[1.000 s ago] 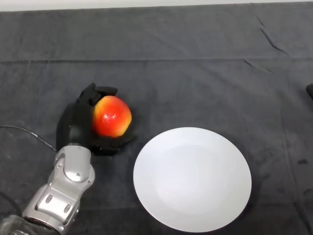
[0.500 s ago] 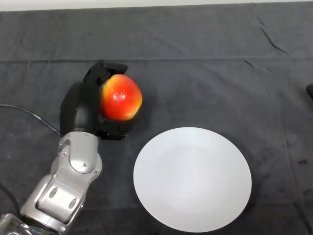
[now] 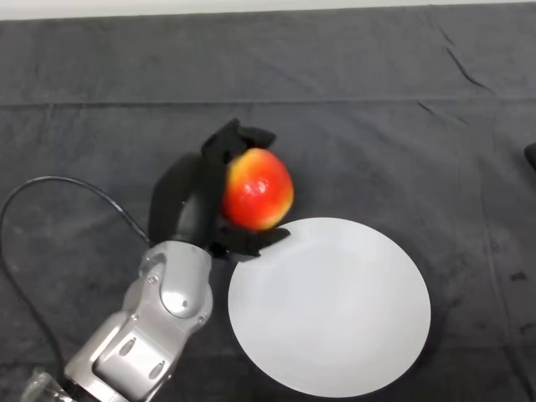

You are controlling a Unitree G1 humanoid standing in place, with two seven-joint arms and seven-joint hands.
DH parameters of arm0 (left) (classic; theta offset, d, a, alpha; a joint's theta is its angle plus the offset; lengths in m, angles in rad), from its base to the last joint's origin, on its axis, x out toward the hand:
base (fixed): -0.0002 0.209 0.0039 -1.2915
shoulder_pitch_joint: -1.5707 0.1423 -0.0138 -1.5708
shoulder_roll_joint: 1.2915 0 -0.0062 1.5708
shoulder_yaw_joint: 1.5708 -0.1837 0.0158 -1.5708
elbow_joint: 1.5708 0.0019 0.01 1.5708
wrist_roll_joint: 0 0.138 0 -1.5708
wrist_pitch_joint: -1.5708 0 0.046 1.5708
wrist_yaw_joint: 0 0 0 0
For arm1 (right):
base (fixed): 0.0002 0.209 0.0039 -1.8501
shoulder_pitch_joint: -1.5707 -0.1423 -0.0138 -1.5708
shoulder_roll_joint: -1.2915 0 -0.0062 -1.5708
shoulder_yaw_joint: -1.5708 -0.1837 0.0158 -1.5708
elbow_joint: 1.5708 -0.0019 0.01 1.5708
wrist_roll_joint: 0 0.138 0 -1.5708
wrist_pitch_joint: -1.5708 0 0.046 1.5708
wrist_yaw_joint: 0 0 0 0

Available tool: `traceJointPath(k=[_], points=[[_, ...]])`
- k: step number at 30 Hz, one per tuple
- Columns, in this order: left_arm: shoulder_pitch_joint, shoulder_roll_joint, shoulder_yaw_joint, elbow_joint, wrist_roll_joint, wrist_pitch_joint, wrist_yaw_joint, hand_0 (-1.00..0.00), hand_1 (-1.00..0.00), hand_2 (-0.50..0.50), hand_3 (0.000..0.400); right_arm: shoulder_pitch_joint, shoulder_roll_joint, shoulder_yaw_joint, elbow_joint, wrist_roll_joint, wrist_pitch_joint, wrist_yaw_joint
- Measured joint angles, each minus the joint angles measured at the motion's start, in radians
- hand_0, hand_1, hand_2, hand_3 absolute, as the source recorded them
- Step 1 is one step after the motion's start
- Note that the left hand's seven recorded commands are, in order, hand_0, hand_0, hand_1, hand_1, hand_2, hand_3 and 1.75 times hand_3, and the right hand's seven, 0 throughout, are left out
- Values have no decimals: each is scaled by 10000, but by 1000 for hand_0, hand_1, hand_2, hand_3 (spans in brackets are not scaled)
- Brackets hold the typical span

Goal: Move the apple to the plate

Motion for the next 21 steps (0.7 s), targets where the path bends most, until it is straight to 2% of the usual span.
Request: traceJointPath(k=[21], points=[[-4,-259,-1858,2,-1,220,-470,-1000,-1000,0,400,0,0,0,0,0,0,0]])
